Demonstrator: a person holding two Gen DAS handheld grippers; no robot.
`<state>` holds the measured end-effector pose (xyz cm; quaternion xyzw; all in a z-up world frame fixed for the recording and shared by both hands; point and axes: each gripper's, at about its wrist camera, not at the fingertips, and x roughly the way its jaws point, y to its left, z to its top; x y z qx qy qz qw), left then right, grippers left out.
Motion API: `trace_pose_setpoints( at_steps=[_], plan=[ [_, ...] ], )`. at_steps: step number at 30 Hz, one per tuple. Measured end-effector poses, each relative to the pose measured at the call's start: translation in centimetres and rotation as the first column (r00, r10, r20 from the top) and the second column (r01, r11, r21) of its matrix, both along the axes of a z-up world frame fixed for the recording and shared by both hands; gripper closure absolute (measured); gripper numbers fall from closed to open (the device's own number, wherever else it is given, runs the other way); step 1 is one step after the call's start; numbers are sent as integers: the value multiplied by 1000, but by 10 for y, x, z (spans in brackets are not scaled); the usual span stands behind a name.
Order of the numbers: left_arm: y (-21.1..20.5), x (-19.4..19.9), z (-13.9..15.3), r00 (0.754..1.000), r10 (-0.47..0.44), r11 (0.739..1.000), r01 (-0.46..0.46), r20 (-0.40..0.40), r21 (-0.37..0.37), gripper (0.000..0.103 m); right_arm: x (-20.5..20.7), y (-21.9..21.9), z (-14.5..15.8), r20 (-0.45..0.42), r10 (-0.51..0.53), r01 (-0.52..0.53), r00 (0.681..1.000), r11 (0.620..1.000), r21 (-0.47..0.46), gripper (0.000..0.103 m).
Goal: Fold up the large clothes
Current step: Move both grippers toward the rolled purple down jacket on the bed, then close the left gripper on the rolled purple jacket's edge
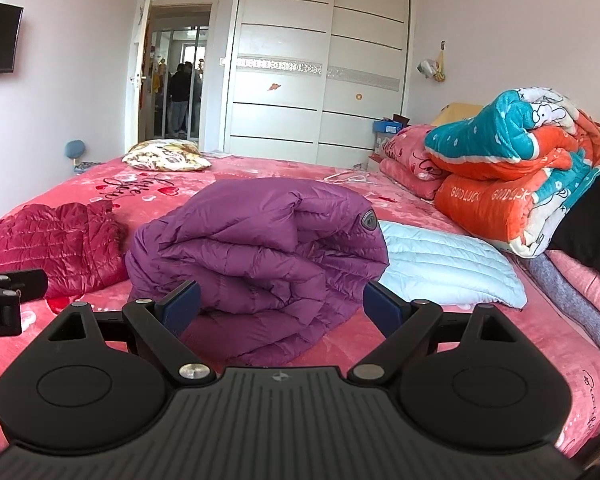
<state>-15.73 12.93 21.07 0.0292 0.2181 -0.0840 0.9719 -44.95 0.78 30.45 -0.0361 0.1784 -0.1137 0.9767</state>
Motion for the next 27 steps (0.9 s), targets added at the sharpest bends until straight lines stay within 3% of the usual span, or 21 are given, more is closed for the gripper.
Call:
trace_pose_setpoints(
  at_steps=[9,19,27],
  plan=[
    [-3,7,-5,1000,5,1000,-5,-17,9,1,2,-9,-14,14,-21,20,1000,999,38,0],
    [-16,21,-25,998,7,999,-3,-66,51,1,21,-32,-53,-28,-20,23,999,992,121,0],
    [-39,42,-56,993,-17,997,25,-116,69,1,42,-62,-91,-65,-56,64,996,990,126,0]
  ],
)
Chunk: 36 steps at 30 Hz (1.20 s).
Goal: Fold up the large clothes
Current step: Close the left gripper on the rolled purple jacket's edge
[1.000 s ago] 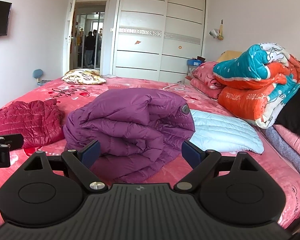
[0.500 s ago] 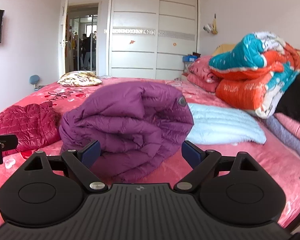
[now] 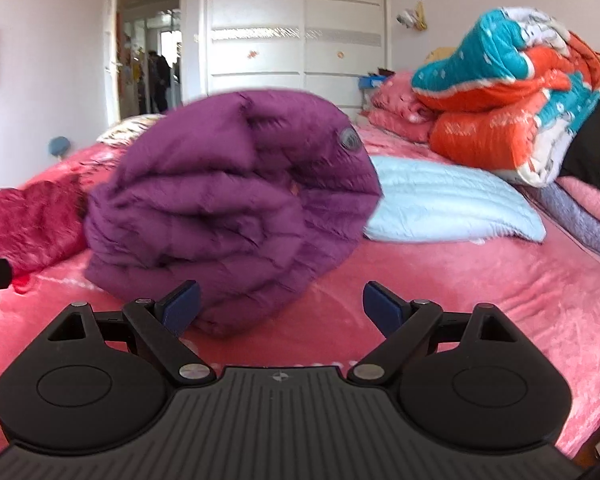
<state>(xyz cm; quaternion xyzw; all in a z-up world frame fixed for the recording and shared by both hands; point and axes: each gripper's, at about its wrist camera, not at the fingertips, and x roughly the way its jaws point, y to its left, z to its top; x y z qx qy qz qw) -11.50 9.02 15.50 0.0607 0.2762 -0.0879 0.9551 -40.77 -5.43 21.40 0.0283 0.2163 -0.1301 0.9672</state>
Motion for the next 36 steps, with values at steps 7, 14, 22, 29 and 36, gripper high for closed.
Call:
trace_pose_setpoints(
  at_steps=[7,14,22,29,36],
  plan=[
    [-32,22,-24,999,-50,999,50,11,21,1,30,-34,-20,-10,-65,66,998,998,10,0],
    [-68,49,-39,993,-113,994,114,19,-4,1,48,-78,-35,-25,-137,139,990,983,121,0],
    [-101,71,-60,990,-142,990,142,3,-14,1,66,-112,-45,-23,-162,163,986,961,223,0],
    [-137,84,-85,974,-225,968,220,26,124,1,78,-131,-52,-46,-181,187,982,938,291,0],
    [-163,105,-101,962,-272,925,259,7,277,22,87,-143,-58,-60,-184,193,981,916,351,0]
  ],
)
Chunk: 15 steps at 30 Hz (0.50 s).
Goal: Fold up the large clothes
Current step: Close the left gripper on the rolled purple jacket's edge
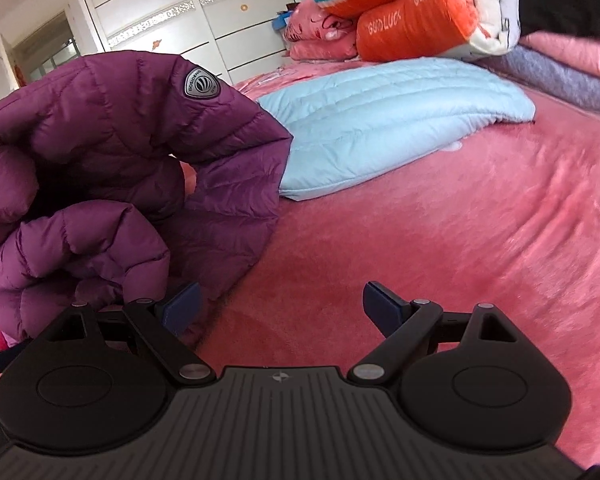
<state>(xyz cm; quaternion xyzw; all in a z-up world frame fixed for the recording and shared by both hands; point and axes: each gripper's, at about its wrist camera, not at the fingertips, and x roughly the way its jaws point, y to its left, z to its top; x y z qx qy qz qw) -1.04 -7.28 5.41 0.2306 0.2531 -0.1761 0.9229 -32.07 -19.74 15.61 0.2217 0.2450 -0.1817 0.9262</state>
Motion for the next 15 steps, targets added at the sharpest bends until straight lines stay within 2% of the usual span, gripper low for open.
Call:
trace_pose_setpoints(
  at_steps=[5,9,12,13,15],
  plan=[
    [-5,20,-7,999,6,1000,-6,-47,7,21,5,0,0,6,8,-8,1000,1000,0,0],
    [-13,27,-14,997,3,1000,-1,-72,28,11,6,-3,-2,1,9,-9,1000,1000,26,0],
    [-14,31,-18,997,-5,1000,6,-73,14,11,9,-6,-3,-6,5,-5,1000,999,45,0],
    [-14,33,-20,997,-3,1000,4,-72,10,11,10,-7,-4,-6,8,-7,1000,999,53,0],
    [-13,35,-18,998,3,1000,-5,-68,-16,30,11,-7,-5,-8,9,-8,1000,998,57,0]
  ],
)
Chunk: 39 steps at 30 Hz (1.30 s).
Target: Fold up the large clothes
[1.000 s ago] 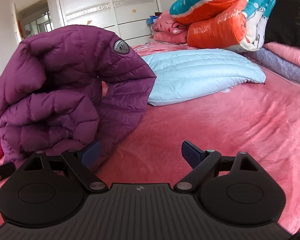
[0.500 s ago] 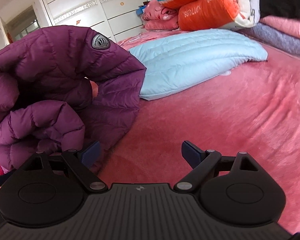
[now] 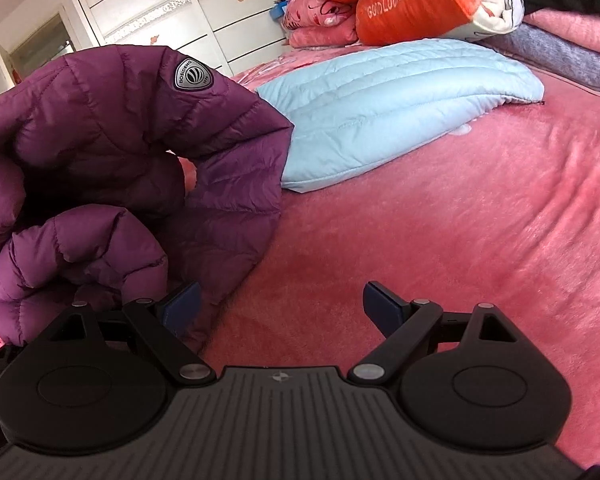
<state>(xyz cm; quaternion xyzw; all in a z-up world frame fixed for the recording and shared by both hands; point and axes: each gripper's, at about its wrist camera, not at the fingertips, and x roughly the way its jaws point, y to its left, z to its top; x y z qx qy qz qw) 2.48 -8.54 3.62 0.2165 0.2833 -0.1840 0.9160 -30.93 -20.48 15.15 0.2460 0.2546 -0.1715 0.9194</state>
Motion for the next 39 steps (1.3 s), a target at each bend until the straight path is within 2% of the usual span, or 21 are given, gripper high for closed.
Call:
trace_pose_setpoints(
  at_steps=[1,3,6,9,14,18,20,24,28,30,32,34,37,39],
  plan=[
    [3,0,3,1000,8,1000,-8,0,-22,37,1,0,0,-2,0,0,1000,1000,-2,0],
    [12,2,11,1000,25,996,-26,-15,-85,66,2,-1,-1,-4,0,0,1000,1000,1,0],
    [27,4,25,997,57,982,-66,-54,-177,84,6,-3,-5,-18,4,-3,1000,1000,10,0],
    [53,-3,47,994,84,957,-101,-75,-272,90,9,-4,-9,-31,13,-12,999,999,29,0],
    [117,-24,84,984,153,898,-178,-94,-403,93,17,-3,-16,-55,53,-50,997,997,62,0],
    [167,-36,99,967,230,854,-255,-110,-454,93,31,3,-25,-61,139,-130,988,983,126,0],
    [180,-34,101,959,262,844,-281,-106,-456,93,38,5,-30,-48,172,-162,984,971,174,0],
    [191,-31,98,948,298,831,-316,-113,-459,93,54,8,-35,-29,189,-180,982,964,197,0],
    [189,-43,94,953,288,852,-300,-95,-429,93,54,15,-23,43,210,-214,977,967,137,0],
    [193,-47,92,952,287,852,-305,-108,-425,93,53,15,-17,81,234,-243,969,961,135,0],
    [200,-52,86,950,286,848,-313,-129,-428,93,48,17,-8,129,246,-259,961,961,94,0],
    [202,-59,78,952,269,858,-306,-146,-412,93,44,22,1,169,286,-298,943,953,52,0],
    [200,-71,62,954,230,873,-289,-192,-394,93,43,24,7,230,341,-366,911,928,74,0],
    [194,-79,53,959,202,888,-266,-201,-375,93,41,27,11,247,371,-395,895,917,52,0]
  ],
)
